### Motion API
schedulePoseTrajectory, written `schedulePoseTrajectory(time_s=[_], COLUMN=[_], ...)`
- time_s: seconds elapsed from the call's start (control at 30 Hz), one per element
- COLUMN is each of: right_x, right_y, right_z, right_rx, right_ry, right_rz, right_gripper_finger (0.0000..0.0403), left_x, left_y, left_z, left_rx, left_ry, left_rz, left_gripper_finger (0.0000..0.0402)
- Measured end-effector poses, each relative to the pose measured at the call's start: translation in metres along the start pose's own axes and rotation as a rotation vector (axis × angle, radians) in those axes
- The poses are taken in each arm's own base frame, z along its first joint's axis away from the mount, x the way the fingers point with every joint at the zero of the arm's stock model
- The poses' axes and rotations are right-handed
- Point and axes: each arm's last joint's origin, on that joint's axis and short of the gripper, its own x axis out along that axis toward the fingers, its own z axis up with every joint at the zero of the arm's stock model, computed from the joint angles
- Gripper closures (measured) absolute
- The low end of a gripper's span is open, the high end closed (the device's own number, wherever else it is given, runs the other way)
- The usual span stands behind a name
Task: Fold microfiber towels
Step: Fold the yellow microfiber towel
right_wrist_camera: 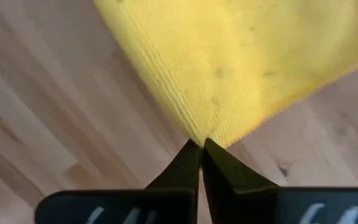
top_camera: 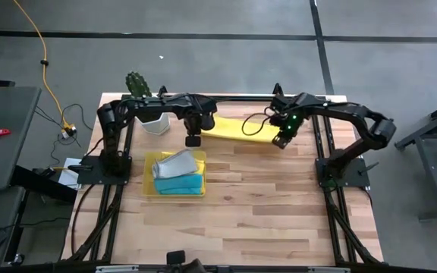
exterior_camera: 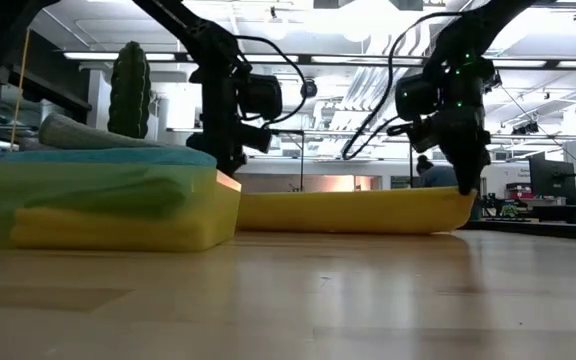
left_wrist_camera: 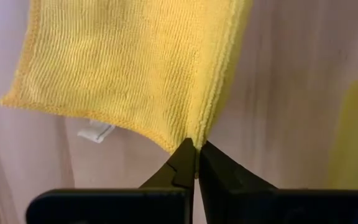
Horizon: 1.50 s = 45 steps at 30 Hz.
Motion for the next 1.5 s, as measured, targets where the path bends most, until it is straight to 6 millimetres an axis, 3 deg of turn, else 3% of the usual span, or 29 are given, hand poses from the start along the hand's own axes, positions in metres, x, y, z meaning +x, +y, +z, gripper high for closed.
schedulePoseTrajectory(time_s=[0.33,0.63,0.77,1.03,1.37,1.5], right_x=[-0.010,-0.014,-0.015,-0.014,-0.019,-0.022], right_y=[-0.035,-0.050,-0.052,-0.039,-0.006,-0.004], right_z=[0.009,0.015,0.014,-0.001,-0.026,-0.027], right_rx=[0.267,0.409,0.434,0.309,0.228,0.225], right_ry=[-0.155,-0.255,-0.250,-0.097,0.109,0.089], right_rz=[-0.004,-0.055,-0.015,0.004,0.064,0.105], right_gripper_finger=[0.0403,0.0403,0.0403,0.0403,0.0403,0.0403], left_x=[-0.003,-0.001,-0.001,0.000,-0.004,-0.013], left_y=[0.031,0.058,0.061,0.032,-0.037,-0.045], left_z=[-0.009,-0.013,-0.014,-0.007,0.018,0.020], left_rx=[-0.252,-0.372,-0.405,-0.403,-0.331,-0.348], left_ry=[-0.093,-0.187,-0.194,-0.128,-0.079,-0.106], left_rz=[-0.002,0.052,0.052,-0.088,-0.235,-0.270], left_gripper_finger=[0.0401,0.0401,0.0401,0.0401,0.0401,0.0401])
